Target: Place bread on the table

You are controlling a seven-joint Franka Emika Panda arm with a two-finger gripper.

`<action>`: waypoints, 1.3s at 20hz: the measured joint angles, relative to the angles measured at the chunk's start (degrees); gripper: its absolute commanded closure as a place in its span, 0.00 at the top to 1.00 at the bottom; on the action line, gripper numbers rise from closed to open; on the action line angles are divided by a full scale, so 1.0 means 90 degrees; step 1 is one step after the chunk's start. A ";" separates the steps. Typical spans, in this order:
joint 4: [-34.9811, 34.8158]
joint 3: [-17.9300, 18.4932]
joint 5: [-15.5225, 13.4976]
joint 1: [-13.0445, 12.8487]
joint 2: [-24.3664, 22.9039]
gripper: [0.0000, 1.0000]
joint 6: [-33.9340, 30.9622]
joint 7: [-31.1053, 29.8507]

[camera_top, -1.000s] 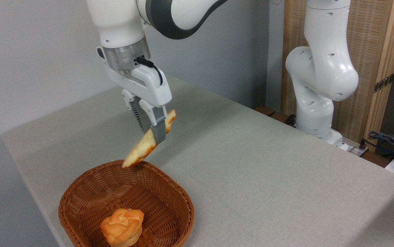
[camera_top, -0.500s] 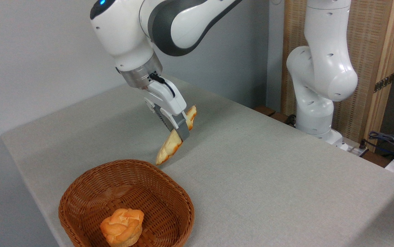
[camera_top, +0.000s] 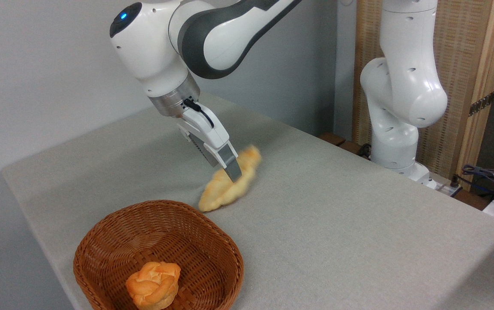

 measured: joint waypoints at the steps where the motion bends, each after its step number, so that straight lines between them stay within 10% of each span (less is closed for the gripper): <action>1: 0.0003 0.0000 0.0000 0.0000 0.0000 1.00 0.0002 0.0000; 26: 0.0945 0.0483 0.0279 0.0039 -0.0145 1.00 0.1733 0.0018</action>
